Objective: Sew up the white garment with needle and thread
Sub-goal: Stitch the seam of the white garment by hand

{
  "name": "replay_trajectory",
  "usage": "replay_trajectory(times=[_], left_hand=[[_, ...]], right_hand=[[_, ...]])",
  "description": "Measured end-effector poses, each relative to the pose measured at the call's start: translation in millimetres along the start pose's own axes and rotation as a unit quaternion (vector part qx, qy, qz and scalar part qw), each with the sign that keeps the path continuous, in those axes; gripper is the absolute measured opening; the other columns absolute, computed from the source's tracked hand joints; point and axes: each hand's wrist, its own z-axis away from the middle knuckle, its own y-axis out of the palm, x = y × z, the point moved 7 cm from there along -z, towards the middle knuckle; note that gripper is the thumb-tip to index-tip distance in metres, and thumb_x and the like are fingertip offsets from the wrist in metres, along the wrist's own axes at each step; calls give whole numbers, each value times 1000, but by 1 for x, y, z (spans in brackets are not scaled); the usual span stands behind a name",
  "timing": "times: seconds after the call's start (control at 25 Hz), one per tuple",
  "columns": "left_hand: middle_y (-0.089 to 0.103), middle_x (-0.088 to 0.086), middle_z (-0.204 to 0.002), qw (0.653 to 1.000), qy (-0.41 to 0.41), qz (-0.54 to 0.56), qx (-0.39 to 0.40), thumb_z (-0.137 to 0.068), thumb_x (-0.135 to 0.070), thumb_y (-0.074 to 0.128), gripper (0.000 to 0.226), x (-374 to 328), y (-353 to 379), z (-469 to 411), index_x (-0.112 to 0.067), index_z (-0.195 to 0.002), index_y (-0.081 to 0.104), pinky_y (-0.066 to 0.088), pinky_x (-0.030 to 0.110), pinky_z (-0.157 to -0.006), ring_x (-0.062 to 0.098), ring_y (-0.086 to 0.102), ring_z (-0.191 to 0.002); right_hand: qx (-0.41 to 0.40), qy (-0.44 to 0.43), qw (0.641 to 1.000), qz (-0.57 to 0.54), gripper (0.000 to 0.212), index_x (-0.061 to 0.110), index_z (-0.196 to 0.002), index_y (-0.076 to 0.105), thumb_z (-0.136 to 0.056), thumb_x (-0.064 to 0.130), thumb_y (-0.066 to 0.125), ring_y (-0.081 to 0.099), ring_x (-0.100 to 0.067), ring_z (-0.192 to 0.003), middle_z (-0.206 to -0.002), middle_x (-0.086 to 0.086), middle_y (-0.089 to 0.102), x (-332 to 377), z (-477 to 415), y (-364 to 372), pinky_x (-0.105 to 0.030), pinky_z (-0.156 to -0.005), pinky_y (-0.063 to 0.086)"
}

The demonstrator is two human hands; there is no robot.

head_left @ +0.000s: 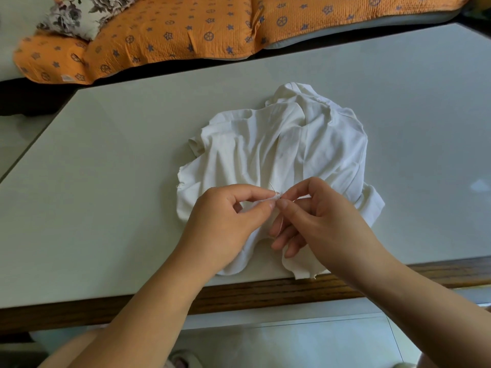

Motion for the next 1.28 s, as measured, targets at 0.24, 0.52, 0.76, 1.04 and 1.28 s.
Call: replay_trajectory(times=[0.24,0.52,0.76,1.04,1.28], left_hand=[[71,-12,-88,998,39,-54,-11,-85,-18,72,13,-4,8,1,-25,-93,79,45,6,-76,-6,63,-88],[71,-13,-90,998,16,-55,24,-85,-24,73,11,-2,10,0,-29,-93,78,44,6,-80,-6,62,-91],[73,-21,-93,996,-54,32,70,-84,-30,73,8,1,10,2,-36,-87,76,43,1,-76,-12,63,-91],[74,-20,-93,990,-85,61,96,-82,-31,74,9,5,12,3,-33,-90,78,46,4,-79,-10,65,-94],[75,-19,-92,988,-92,62,103,-81,-31,74,9,6,12,3,-32,-89,78,46,3,-79,-9,65,-93]], right_hand=[[9,3,1000,0,8,16,-99,61,-100,16,53,72,-24,-63,-70,-11,72,1,0,-2,-35,-60,61],[-126,-20,988,87,10,24,-89,64,-96,29,59,54,-1,-44,-70,4,64,13,-10,-37,-15,-46,41],[-81,26,966,-245,11,7,-97,53,-103,11,45,65,-18,-52,-84,-11,76,15,-22,-56,-22,-43,46],[-119,-84,950,-276,15,11,-91,51,-103,8,43,73,-35,-95,-78,-15,72,27,-26,-69,-41,-88,58],[-155,-143,968,-132,16,18,-89,57,-102,14,50,73,-24,-93,-82,-8,75,32,-25,-75,-37,-90,56]])
